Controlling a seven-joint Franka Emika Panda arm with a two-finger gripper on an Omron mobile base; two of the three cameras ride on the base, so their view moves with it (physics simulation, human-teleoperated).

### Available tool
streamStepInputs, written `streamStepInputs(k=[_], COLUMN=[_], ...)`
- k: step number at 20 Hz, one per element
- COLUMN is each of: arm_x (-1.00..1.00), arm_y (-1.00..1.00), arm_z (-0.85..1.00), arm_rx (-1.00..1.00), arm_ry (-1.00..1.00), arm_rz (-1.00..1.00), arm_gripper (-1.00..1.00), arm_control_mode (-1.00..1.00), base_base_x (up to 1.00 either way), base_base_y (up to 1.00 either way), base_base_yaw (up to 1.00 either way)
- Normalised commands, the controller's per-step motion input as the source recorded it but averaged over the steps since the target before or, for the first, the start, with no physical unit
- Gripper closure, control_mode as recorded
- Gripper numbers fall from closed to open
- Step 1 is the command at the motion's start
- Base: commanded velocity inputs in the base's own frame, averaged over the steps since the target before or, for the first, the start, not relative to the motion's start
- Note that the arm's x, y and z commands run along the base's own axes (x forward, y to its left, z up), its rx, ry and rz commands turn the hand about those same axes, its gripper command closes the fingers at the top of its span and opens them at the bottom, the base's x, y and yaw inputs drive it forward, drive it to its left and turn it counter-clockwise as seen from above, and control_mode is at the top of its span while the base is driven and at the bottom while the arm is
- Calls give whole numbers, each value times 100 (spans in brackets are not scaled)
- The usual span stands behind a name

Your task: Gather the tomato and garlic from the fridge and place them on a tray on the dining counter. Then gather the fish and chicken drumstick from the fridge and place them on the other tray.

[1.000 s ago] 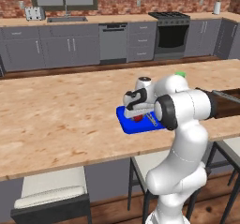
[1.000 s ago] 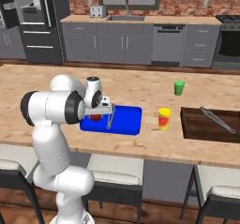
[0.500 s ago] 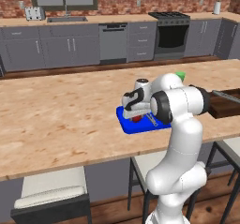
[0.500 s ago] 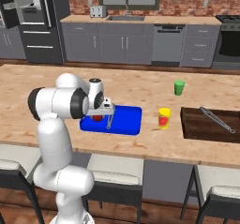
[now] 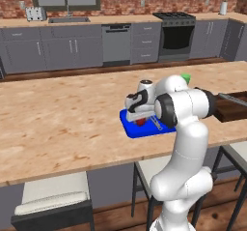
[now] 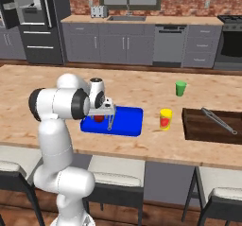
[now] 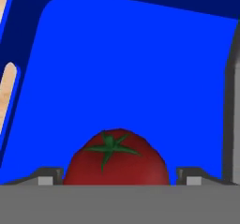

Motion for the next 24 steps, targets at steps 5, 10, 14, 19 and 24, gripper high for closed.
streamStepInputs(k=[5,10,14,19,24], arm_x=[-9,-52,-94,-97,-71], arm_y=[-1,-15,-23,-27,-12], arm_z=[44,54,26,47,59], arm_rx=[0,0,0,2,3], arm_ry=[0,-1,-9,-13,-12], arm_rz=[0,0,0,0,-1], arm_gripper=[-100,-100,-100,-100,-100], arm_control_mode=[-100,-100,-100,-100,-100], base_base_x=[0,0,0,0,0], base_base_y=[0,0,0,0,0], base_base_yaw=[0,0,0,0,0])
